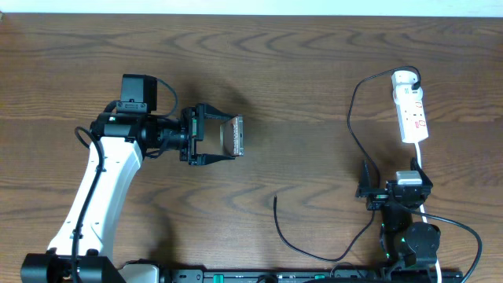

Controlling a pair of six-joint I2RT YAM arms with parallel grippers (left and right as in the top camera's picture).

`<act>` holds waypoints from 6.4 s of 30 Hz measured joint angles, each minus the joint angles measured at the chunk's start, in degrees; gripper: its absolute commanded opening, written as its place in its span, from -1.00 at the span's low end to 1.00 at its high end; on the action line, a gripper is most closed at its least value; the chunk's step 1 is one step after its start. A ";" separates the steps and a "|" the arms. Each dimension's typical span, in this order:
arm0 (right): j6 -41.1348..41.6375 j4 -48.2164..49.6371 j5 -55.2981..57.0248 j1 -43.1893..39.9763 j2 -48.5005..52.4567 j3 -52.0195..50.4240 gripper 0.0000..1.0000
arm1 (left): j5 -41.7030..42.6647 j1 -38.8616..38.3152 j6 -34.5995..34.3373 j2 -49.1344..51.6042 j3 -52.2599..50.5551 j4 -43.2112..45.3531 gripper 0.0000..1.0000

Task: Plug charger to phone and switch on socket

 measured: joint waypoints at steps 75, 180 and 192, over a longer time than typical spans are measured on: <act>38.45 19.52 -78.79 2.01 96.96 56.78 0.99 | -48.02 0.00 -1.99 -0.24 0.07 -17.64 -0.86; 61.64 26.25 -52.13 40.46 107.36 56.94 -0.26 | -53.27 -9.01 -14.08 -0.24 0.07 -14.12 -0.86; 61.64 26.25 -52.15 40.46 107.36 56.94 -0.34 | -53.51 -9.01 -14.08 -0.24 0.07 -14.12 -0.86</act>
